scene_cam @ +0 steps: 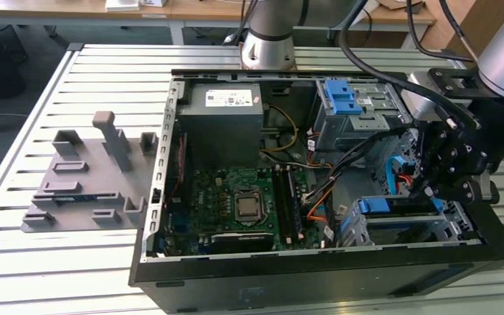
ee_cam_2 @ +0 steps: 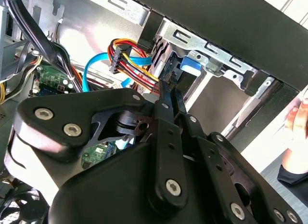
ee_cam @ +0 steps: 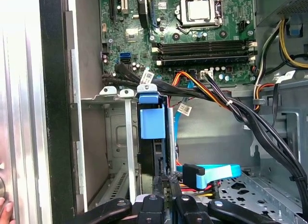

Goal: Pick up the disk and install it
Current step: 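Insert the first disk wire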

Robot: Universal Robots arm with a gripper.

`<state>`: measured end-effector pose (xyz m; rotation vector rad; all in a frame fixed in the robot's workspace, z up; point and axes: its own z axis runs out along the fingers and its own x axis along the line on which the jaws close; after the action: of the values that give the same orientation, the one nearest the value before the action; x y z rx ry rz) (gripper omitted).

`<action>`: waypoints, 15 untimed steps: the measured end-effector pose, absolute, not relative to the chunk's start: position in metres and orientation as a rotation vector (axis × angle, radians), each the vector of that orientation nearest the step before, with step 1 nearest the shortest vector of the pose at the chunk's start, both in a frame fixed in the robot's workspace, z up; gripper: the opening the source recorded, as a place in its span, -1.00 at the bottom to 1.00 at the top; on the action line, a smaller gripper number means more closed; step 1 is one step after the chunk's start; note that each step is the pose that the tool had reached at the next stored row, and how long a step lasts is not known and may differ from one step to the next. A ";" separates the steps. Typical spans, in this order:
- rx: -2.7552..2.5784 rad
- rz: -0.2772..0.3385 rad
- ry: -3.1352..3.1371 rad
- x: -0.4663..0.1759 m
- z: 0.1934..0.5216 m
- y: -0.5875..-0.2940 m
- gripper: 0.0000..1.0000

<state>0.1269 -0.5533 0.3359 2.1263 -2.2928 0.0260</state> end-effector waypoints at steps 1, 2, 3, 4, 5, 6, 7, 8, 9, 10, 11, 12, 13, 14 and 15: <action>2.127 0.026 -2.293 0.127 0.336 -0.553 -0.68; 2.127 0.026 -2.293 0.127 0.335 -0.554 -0.68; 2.127 0.026 -2.293 0.127 0.335 -0.554 -0.68; 2.127 0.026 -2.293 0.127 0.335 -0.554 -0.68; 2.127 0.026 -2.293 0.127 0.335 -0.554 -0.68; 2.127 0.026 -2.293 0.127 0.335 -0.554 -0.68; 2.127 0.026 -2.293 0.127 0.335 -0.555 -0.68; 2.127 0.026 -2.293 0.127 0.335 -0.555 -0.68; 2.127 0.026 -2.293 0.127 0.335 -0.555 -0.68; 2.127 0.025 -2.293 0.128 0.335 -0.555 -0.68; 2.127 0.025 -2.293 0.128 0.334 -0.555 -0.68; 2.127 0.025 -2.293 0.128 0.334 -0.555 -0.68; 2.127 0.025 -2.293 0.128 0.334 -0.555 -0.68; 2.127 0.026 -2.293 0.128 0.334 -0.555 -0.68; 2.127 0.025 -2.293 0.128 0.334 -0.555 -0.68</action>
<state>0.1285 -0.5550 0.3337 2.1266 -2.2927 0.0253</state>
